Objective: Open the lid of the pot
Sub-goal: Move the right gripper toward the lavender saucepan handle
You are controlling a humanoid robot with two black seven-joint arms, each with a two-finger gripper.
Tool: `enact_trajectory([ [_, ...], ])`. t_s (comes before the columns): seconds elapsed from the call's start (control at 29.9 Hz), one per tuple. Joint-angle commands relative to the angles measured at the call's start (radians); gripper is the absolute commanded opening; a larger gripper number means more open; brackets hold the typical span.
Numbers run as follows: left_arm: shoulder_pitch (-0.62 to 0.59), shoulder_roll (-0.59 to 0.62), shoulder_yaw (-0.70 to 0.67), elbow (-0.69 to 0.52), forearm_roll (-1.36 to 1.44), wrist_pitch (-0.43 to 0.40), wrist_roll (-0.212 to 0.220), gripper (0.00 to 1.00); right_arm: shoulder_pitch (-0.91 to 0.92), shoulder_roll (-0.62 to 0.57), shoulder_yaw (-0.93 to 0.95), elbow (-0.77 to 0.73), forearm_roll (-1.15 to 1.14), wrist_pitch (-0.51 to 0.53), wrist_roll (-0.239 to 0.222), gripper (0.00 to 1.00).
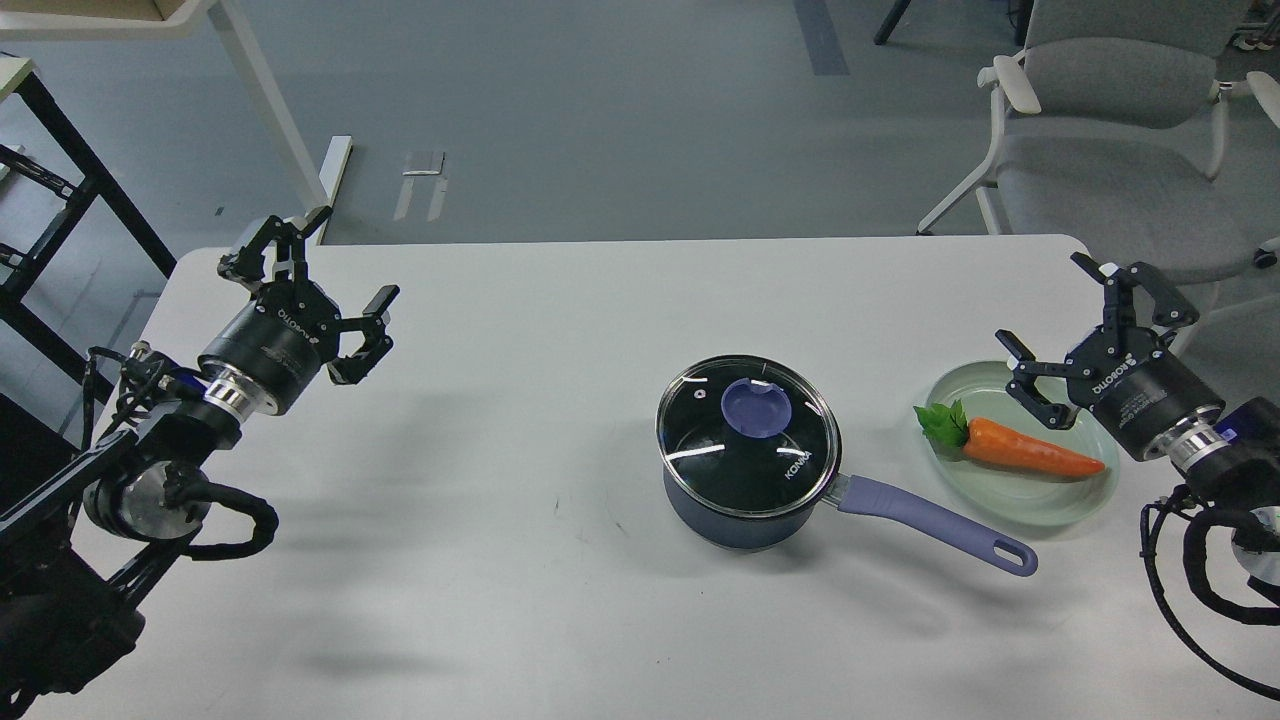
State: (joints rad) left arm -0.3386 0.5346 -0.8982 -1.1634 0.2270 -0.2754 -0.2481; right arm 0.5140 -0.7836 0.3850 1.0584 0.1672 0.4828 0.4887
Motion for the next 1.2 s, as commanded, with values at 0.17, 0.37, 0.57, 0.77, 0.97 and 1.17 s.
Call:
enact_trajectory([
  [0.17, 0.032, 0.010, -0.022, -0.007, 0.000, 0.002, 0.007, 0.99, 0.012, 0.003, 0.000, 0.000, -0.003, -0.007, 0.000, 1.00],
  [0.37, 0.027, 0.033, -0.016, 0.016, 0.002, -0.008, 0.000, 0.99, 0.017, -0.066, 0.000, 0.037, -0.018, -0.004, 0.000, 1.00],
  [0.57, 0.007, 0.038, -0.018, 0.036, 0.006, -0.031, -0.017, 0.99, 0.090, -0.242, 0.000, 0.196, -0.280, -0.013, 0.000, 1.00],
  [0.77, 0.006, 0.042, -0.018, 0.022, 0.014, -0.057, -0.031, 0.99, 0.220, -0.445, -0.002, 0.426, -0.659, -0.064, 0.000, 1.00],
  [0.97, 0.006, 0.044, -0.018, 0.016, 0.014, -0.050, -0.039, 0.99, 0.354, -0.470, -0.020, 0.500, -1.124, -0.066, 0.000, 1.00],
  [1.17, 0.010, 0.064, -0.015, -0.019, 0.015, -0.054, -0.039, 0.99, 0.368, -0.418, -0.023, 0.509, -1.487, -0.066, 0.000, 1.00],
])
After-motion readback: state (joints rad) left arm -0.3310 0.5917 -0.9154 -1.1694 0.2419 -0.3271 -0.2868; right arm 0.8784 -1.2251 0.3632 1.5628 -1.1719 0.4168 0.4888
